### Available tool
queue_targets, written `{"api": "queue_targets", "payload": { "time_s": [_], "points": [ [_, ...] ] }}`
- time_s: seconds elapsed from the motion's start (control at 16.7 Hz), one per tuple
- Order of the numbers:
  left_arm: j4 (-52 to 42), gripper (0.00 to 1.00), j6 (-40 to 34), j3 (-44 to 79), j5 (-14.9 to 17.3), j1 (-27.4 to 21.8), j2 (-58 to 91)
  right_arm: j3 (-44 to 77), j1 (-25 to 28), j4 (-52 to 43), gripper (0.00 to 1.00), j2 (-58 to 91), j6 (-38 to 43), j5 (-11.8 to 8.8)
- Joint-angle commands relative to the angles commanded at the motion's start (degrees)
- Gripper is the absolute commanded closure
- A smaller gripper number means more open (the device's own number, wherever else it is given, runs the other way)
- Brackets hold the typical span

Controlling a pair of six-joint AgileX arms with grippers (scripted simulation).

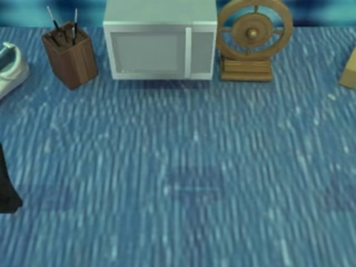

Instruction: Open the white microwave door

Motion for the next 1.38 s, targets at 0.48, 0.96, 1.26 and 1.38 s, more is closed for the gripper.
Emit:
{"api": "queue_targets", "payload": {
  "time_s": [0.48, 0.96, 1.26, 1.38],
  "points": [
    [-4.13, 0.0, -4.0, 12.01, -2.64, -4.47, 12.51, 0.0, 0.0, 0.0, 0.0, 0.0, 0.0, 0.0],
    [-17.94, 0.0, -14.85, 48.44, -10.69, -17.56, 56.14, 0.0, 0.0, 0.0, 0.0, 0.0, 0.0, 0.0],
    [-27.6, 0.0, -21.9, 72.7, -16.12, -26.43, 87.13, 0.0, 0.0, 0.0, 0.0, 0.0, 0.0, 0.0],
    [-30.81, 0.0, -24.49, 81.62, -18.04, -29.6, 98.1, 0.0, 0.0, 0.0, 0.0, 0.0, 0.0, 0.0]
  ]
}}
